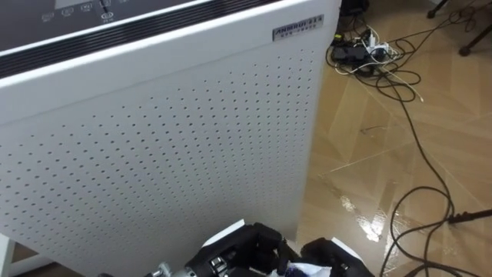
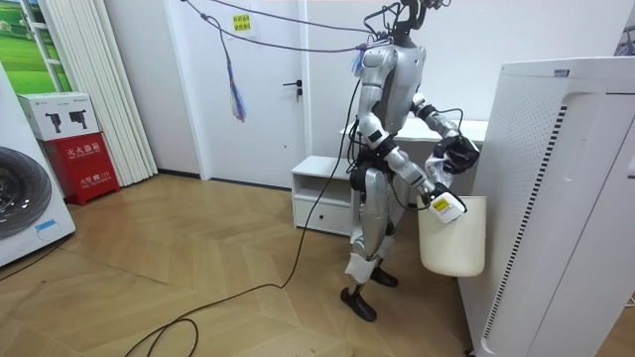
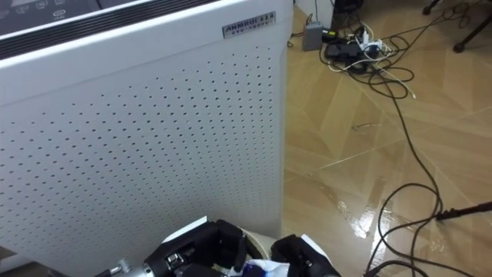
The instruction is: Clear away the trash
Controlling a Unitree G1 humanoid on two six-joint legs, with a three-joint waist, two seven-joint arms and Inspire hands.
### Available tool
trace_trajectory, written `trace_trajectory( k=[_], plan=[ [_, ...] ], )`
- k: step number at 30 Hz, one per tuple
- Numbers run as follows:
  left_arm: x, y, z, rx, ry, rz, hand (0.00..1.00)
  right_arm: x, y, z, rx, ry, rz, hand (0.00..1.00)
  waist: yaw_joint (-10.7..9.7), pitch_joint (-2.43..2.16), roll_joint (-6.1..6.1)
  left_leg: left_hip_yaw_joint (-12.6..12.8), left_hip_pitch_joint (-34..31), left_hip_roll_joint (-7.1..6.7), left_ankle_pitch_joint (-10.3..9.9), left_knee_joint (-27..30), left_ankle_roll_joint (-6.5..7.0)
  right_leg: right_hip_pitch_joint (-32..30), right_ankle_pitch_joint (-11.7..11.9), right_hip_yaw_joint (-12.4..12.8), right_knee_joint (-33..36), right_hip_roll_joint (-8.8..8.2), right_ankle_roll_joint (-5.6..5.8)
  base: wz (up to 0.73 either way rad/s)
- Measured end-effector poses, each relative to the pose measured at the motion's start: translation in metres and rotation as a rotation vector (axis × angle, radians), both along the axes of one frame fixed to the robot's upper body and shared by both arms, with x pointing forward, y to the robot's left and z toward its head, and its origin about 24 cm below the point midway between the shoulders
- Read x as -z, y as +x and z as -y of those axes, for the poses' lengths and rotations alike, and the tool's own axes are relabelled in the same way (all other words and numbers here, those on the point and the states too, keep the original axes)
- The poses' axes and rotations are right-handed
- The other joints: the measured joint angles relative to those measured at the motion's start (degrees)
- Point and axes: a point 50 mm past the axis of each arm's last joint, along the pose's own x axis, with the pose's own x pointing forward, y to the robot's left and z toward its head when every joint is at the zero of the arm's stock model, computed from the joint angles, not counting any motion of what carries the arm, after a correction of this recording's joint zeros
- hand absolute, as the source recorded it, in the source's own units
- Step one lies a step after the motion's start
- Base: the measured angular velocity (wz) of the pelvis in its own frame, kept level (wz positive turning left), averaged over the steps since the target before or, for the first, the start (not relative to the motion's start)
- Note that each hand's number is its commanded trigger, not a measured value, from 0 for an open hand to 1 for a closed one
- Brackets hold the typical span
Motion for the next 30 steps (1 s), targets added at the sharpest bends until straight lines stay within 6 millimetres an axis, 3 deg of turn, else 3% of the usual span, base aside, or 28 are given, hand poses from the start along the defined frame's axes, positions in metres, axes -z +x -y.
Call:
trace_trajectory(
  k=[17,30],
  plan=[
    [0.000,0.000,-0.004,0.005,0.014,-0.001,0.00,0.000,0.000,0.007,0.031,0.012,-0.006,1.00,0.2,-0.19,0.20,0.1,-0.9,0.26,0.0,1.4,-0.09,-1.0,0.0,0.0,1.4,-0.01,-0.35,0.00],
    [-0.003,0.003,-0.018,0.010,0.037,0.010,0.00,0.005,-0.004,0.010,0.040,-0.001,-0.032,1.00,0.9,-0.22,-0.82,0.1,-0.8,0.26,0.0,1.7,-0.08,-0.8,-0.1,0.0,1.5,-0.09,-0.36,0.00]
  ],
)
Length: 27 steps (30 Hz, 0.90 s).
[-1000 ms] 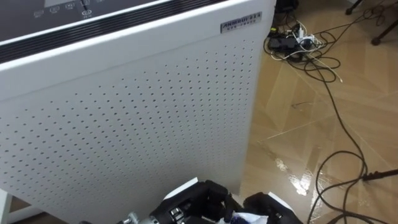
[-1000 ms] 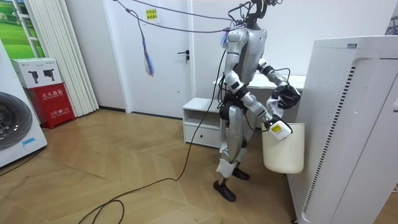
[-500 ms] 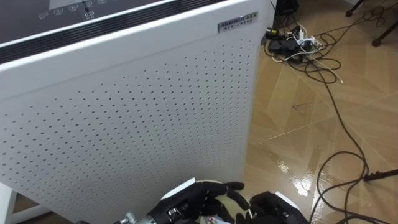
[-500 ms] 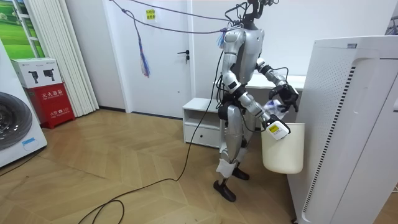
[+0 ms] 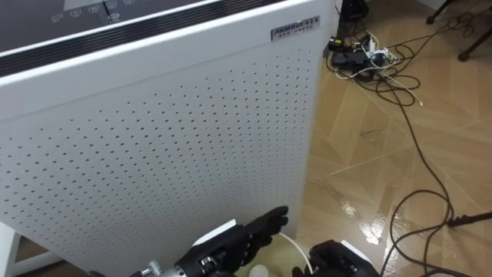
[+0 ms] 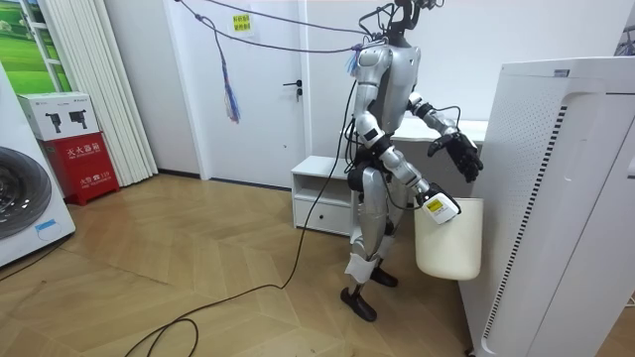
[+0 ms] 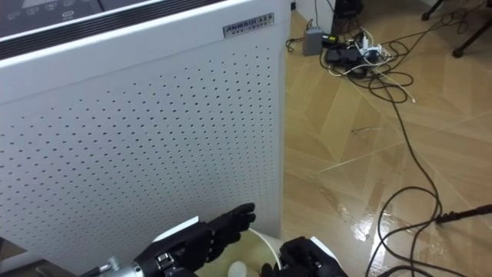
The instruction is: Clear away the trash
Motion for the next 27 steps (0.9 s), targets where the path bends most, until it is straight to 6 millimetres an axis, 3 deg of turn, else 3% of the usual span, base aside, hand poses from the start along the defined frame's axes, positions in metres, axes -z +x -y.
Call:
trace_trajectory(
  k=[9,18,22,25,27],
  plan=[
    [-0.003,0.003,-0.010,-0.038,0.009,0.015,0.00,0.001,-0.003,0.010,-0.004,-0.032,-0.012,1.00,0.3,-0.06,0.04,-0.8,0.0,0.05,0.0,-0.3,-0.02,1.2,0.2,-0.8,-1.5,0.24,0.04,0.04],
    [0.019,-0.023,-0.038,-0.129,0.087,-0.072,0.00,0.000,-0.009,0.032,0.036,-0.095,-0.020,1.00,0.6,-0.21,0.18,-0.9,1.0,-0.18,0.0,-1.7,-0.05,1.7,0.3,-1.3,-2.2,0.08,0.12,0.01],
    [0.035,-0.040,-0.049,-0.189,0.106,-0.151,0.00,0.013,-0.031,0.045,0.099,-0.098,-0.085,1.00,0.6,-0.27,0.01,-1.6,3.1,-0.43,0.0,-2.3,-0.06,4.6,0.2,-2.5,-3.5,0.00,0.27,0.10],
    [0.048,-0.051,-0.065,-0.276,0.134,-0.212,0.00,0.024,-0.050,0.054,0.136,-0.107,-0.152,1.00,0.4,-0.58,-0.59,-1.6,4.9,-0.46,0.0,-2.9,-0.12,6.3,0.0,-2.6,-4.1,0.10,0.36,0.00],
    [0.056,-0.057,-0.073,-0.321,0.153,-0.250,0.00,0.030,-0.060,0.058,0.160,-0.111,-0.183,1.00,0.4,-1.04,-1.12,-1.7,5.1,-0.46,0.0,-2.9,-0.16,6.6,0.0,-2.6,-4.1,0.13,0.37,0.00]
  ],
)
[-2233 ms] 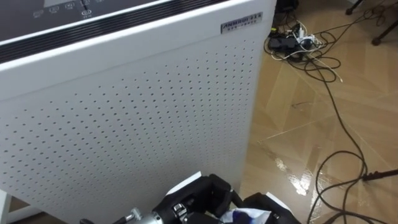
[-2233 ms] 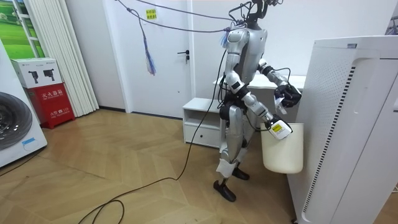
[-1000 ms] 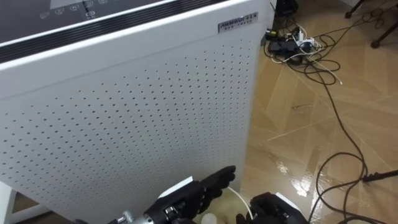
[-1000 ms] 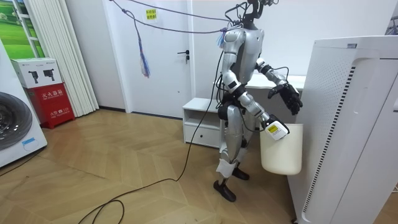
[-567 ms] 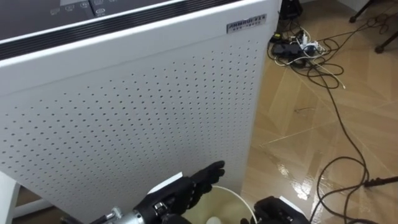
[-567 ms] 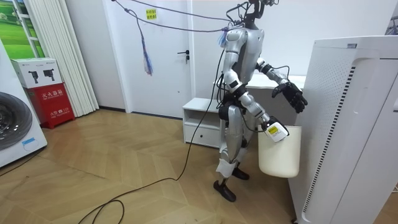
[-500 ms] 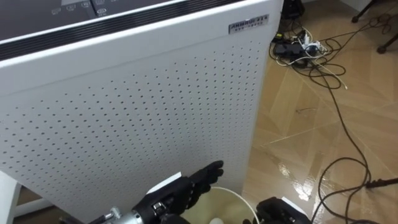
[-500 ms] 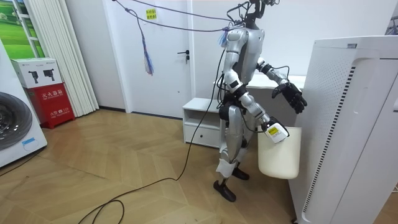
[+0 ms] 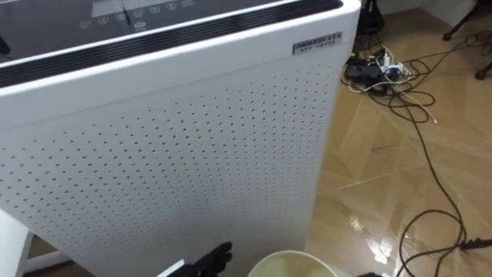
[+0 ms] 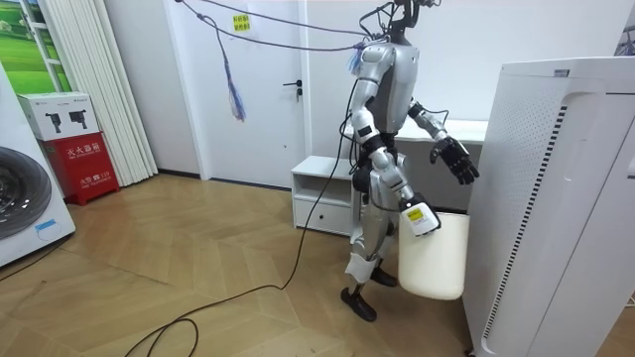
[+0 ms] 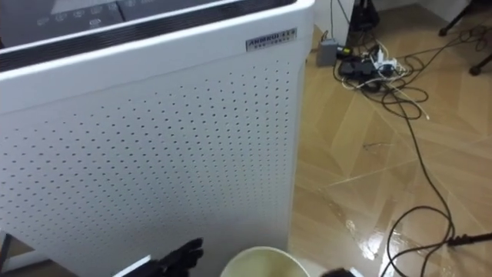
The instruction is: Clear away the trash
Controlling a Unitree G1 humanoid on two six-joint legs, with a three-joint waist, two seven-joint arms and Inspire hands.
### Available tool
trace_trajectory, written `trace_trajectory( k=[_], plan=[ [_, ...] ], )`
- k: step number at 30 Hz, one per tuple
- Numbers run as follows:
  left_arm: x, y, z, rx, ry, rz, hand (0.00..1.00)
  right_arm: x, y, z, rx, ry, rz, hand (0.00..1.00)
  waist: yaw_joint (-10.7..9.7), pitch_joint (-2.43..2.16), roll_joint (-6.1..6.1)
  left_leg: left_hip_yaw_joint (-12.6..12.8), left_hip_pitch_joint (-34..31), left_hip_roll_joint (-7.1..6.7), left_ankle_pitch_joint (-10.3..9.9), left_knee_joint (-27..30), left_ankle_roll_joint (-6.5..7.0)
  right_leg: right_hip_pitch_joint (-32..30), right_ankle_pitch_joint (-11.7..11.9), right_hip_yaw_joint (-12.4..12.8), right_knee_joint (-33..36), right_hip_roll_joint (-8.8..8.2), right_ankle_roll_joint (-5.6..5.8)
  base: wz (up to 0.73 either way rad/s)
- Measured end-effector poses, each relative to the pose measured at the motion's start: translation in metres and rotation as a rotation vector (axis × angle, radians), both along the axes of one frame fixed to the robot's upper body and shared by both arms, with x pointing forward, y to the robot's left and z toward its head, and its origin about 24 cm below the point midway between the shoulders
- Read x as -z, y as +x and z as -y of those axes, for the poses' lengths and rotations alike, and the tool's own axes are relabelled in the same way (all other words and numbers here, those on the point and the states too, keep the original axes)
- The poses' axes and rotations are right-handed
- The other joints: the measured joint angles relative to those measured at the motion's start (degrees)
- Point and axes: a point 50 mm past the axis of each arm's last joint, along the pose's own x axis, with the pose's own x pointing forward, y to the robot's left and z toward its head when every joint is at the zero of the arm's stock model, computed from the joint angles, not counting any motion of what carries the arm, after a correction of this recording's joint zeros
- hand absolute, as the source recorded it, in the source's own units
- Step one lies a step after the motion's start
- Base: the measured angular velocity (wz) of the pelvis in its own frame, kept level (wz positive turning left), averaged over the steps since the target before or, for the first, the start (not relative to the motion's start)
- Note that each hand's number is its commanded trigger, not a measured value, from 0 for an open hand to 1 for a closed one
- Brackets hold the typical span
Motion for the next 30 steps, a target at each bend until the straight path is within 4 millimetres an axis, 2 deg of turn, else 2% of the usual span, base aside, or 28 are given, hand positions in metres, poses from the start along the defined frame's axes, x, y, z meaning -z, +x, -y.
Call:
trace_trajectory(
  k=[2,4,7,8,9,12,14,17,19,22,30],
  plan=[
    [0.008,-0.007,-0.005,-0.039,0.017,-0.036,0.00,0.005,-0.009,0.005,0.023,-0.014,-0.031,1.00,-0.1,0.09,-0.43,-0.1,0.6,-0.02,0.0,0.0,0.00,0.7,0.0,-0.1,-0.1,0.00,0.00,0.03],
    [0.023,-0.021,-0.013,-0.107,0.045,-0.107,0.00,0.014,-0.028,0.012,0.070,-0.031,-0.079,1.00,0.0,0.12,-0.87,-0.3,2.2,-0.03,0.0,-0.9,-0.09,2.3,0.1,0.0,-1.8,0.26,0.13,0.03],
    [0.034,-0.037,-0.027,-0.215,0.081,-0.166,0.00,0.022,-0.049,0.020,0.145,-0.046,-0.132,1.00,0.3,-0.16,-1.28,-0.6,3.4,0.01,-0.1,-1.4,-0.27,3.8,0.1,-0.1,-2.9,0.55,0.16,0.04],
    [0.037,-0.041,-0.029,-0.234,0.091,-0.182,0.00,0.024,-0.052,0.021,0.156,-0.051,-0.145,1.00,0.3,-0.10,-1.48,-0.6,3.7,0.01,-0.2,-1.6,-0.34,4.0,0.1,-0.1,-2.9,0.56,0.15,0.00],
    [0.044,-0.049,-0.032,-0.275,0.107,-0.218,0.00,0.027,-0.058,0.023,0.178,-0.061,-0.168,1.00,0.3,-0.37,-1.43,-0.6,4.0,0.01,-0.2,-1.8,-0.47,4.2,0.1,-0.1,-2.9,0.61,0.12,-0.03],
    [0.057,-0.066,-0.035,-0.370,0.124,-0.286,0.00,0.033,-0.071,0.026,0.249,-0.057,-0.209,1.00,0.2,-0.09,-1.91,-0.6,4.8,0.02,-0.3,-2.1,-0.61,5.1,-0.1,-0.2,-3.1,0.72,0.06,0.00],
    [0.066,-0.077,-0.036,-0.410,0.137,-0.341,0.00,0.035,-0.077,0.026,0.280,-0.045,-0.222,1.00,0.2,-0.12,-1.91,-0.6,5.3,0.02,-0.4,-2.4,-0.68,5.7,-0.1,-0.2,-3.3,0.78,0.06,0.00],
    [0.082,-0.103,-0.040,-0.495,0.165,-0.460,0.00,0.041,-0.089,0.025,0.355,-0.021,-0.258,1.00,0.1,-0.15,-2.16,-0.6,6.7,0.01,-0.5,-3.1,-0.87,7.0,-0.2,-0.2,-4.2,1.09,0.02,0.00],
    [0.091,-0.123,-0.042,-0.611,0.158,-0.542,0.00,0.045,-0.103,0.024,0.434,0.014,-0.278,1.00,0.3,-0.15,-2.24,-0.6,7.7,0.03,-0.8,-3.3,-1.12,8.2,-0.2,-0.3,-4.9,1.22,-0.05,0.00],
    [0.097,-0.141,-0.044,-0.746,0.131,-0.607,0.00,0.049,-0.115,0.022,0.524,0.043,-0.308,1.00,0.4,-0.16,-2.55,-0.6,7.9,0.03,-0.9,-3.3,-1.25,8.3,-0.4,-0.2,-4.9,1.30,-0.14,0.00],
    [0.105,-0.173,-0.048,-0.914,0.127,-0.752,0.00,0.055,-0.138,0.021,0.691,0.092,-0.366,1.00,0.3,-0.33,-3.07,-0.5,8.8,0.06,-1.2,-3.5,-1.39,8.9,-0.7,0.0,-4.9,1.42,-0.17,-0.02]
  ],
)
